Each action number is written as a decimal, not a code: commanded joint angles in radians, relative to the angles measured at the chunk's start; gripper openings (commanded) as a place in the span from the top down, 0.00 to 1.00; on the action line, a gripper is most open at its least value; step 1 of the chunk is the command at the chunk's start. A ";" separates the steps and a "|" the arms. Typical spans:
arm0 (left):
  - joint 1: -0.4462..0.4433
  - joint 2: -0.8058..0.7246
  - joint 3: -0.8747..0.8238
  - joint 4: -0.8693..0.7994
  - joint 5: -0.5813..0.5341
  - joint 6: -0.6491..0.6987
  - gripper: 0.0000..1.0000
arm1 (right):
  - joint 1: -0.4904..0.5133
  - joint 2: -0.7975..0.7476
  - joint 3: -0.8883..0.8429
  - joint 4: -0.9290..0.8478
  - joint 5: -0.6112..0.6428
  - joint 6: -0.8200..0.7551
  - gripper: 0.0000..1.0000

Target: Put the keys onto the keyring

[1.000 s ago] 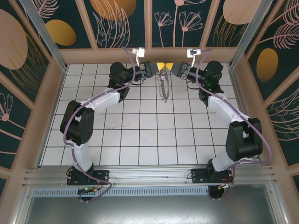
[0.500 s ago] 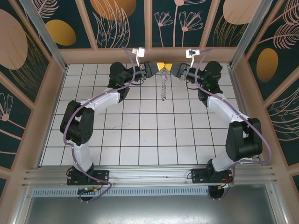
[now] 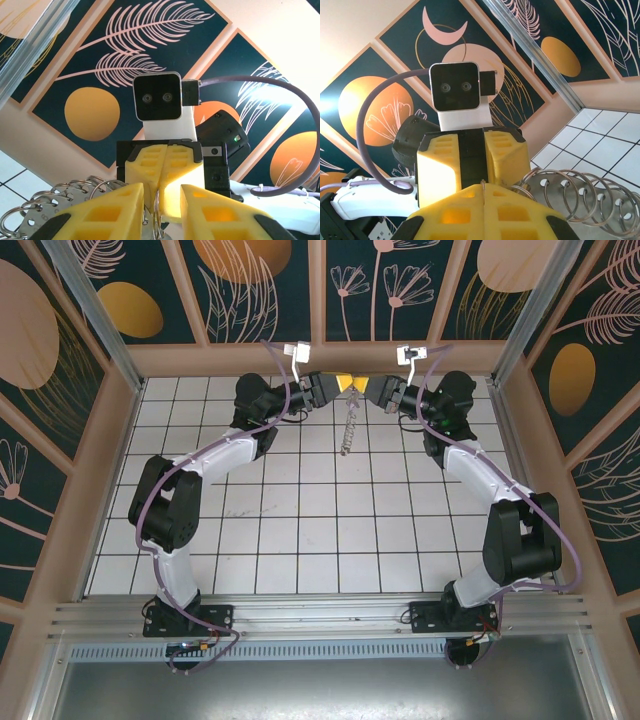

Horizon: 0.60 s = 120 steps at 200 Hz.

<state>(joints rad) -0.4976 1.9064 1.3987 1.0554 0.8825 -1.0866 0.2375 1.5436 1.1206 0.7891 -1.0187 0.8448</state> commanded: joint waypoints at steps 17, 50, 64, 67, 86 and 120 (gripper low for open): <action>-0.002 -0.024 0.015 0.070 0.016 -0.017 0.73 | 0.002 -0.005 0.022 0.033 -0.007 -0.011 1.00; -0.005 -0.018 0.013 0.089 0.024 -0.033 0.75 | 0.002 -0.004 0.025 0.034 -0.003 -0.008 1.00; -0.008 -0.016 0.010 0.091 0.027 -0.033 0.75 | 0.003 -0.005 0.025 0.036 -0.003 -0.007 1.00; -0.009 -0.015 0.010 0.091 0.028 -0.034 0.75 | 0.003 -0.004 0.025 0.035 -0.003 -0.007 1.00; -0.012 -0.013 0.008 0.094 0.030 -0.035 0.77 | 0.002 -0.004 0.024 0.035 -0.001 -0.008 1.00; -0.012 -0.006 0.011 0.092 0.030 -0.033 0.86 | 0.001 -0.005 0.025 0.034 0.000 -0.010 1.00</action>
<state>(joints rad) -0.4995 1.9068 1.3987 1.0809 0.8867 -1.1164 0.2375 1.5436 1.1210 0.7887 -1.0222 0.8444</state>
